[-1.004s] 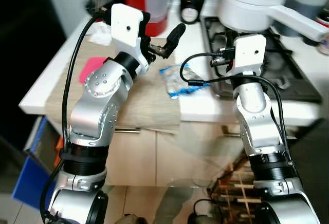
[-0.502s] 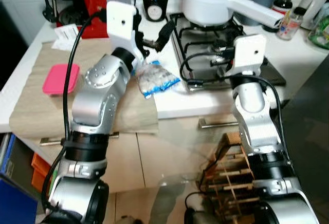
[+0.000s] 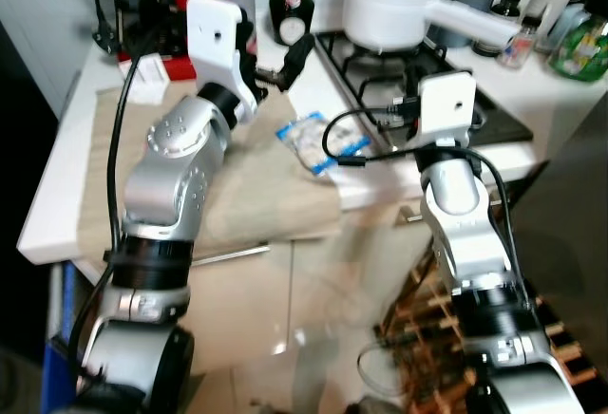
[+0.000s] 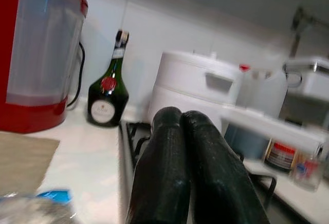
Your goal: Restocking fridge
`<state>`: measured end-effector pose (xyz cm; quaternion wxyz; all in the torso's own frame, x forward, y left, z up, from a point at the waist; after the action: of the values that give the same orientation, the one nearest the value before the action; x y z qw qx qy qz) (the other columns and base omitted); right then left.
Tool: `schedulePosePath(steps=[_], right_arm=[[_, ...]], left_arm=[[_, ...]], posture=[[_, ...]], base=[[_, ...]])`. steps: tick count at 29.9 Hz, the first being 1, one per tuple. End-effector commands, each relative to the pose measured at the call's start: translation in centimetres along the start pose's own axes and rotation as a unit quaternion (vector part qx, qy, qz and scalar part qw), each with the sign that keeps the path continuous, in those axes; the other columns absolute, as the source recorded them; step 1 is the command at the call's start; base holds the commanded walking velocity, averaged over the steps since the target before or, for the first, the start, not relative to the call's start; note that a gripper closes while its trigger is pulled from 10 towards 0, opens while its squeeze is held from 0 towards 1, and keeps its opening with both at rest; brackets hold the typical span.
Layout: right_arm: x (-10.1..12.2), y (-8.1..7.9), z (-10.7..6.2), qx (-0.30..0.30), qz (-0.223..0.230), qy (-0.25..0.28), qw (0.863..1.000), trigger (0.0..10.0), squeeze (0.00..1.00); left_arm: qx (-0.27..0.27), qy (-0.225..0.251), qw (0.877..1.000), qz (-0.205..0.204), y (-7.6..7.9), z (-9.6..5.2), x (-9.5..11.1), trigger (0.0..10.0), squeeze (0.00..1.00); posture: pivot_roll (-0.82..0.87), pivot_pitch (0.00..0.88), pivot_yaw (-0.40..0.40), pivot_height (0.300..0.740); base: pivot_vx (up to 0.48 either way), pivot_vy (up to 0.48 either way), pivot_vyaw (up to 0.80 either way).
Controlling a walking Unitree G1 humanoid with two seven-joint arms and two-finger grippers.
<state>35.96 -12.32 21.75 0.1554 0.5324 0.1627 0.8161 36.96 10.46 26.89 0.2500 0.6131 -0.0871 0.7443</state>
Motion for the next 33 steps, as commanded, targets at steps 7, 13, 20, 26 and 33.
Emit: schedulePosePath(steps=[7,13,20,26,33], right_arm=[[-1.3,2.1,-0.9,-0.077,0.022,-0.033,0.996,10.0,0.35],[-2.0,3.4,-1.2,-0.102,0.012,-0.05,0.993,10.0,0.35],[-3.6,5.0,0.1,-0.099,0.103,-0.097,0.985,10.0,0.35],[-2.3,7.1,1.0,-0.127,0.067,-0.067,0.987,10.0,0.35],[0.7,5.6,-3.0,-0.132,-0.001,0.003,0.991,10.0,0.35]], left_arm=[[-0.015,-0.051,0.999,0.013,-0.1,0.6,-1.5,10.0,0.0],[-0.003,-0.071,0.997,0.001,-1.0,1.0,-2.1,10.0,0.0],[0.0,-0.038,0.999,0.032,-1.2,1.2,-0.7,10.0,0.0],[-0.016,0.018,0.999,0.04,0.0,0.4,1.4,10.0,0.0],[0.015,0.095,0.994,0.055,0.5,-4.5,2.6,10.0,0.0]], posture=[[-0.05,0.0,0.035,0.74],[-0.07,0.0,0.052,0.74],[-0.08,0.0,0.057,0.74],[-0.06,0.0,0.045,0.74],[-0.04,0.0,0.035,0.74]], base=[[0.0,0.0,0.0],[0.0,0.0,0.0],[0.0,0.0,0.0],[0.0,0.0,0.0],[0.0,0.0,0.0]])
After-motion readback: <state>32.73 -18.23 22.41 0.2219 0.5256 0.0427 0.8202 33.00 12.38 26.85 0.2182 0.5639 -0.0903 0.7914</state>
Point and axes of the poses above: a point about 5 cm out from each wrist's last joint towards the gripper, its own z axis pointing out of the wrist towards the gripper, its own x axis along the axis of the wrist's last joint, y = z × x, the point moved 2 cm from there along z, pointing out of the wrist towards the gripper, and after that the axes turned 14 degrees about -z, right-handed, at the moved point
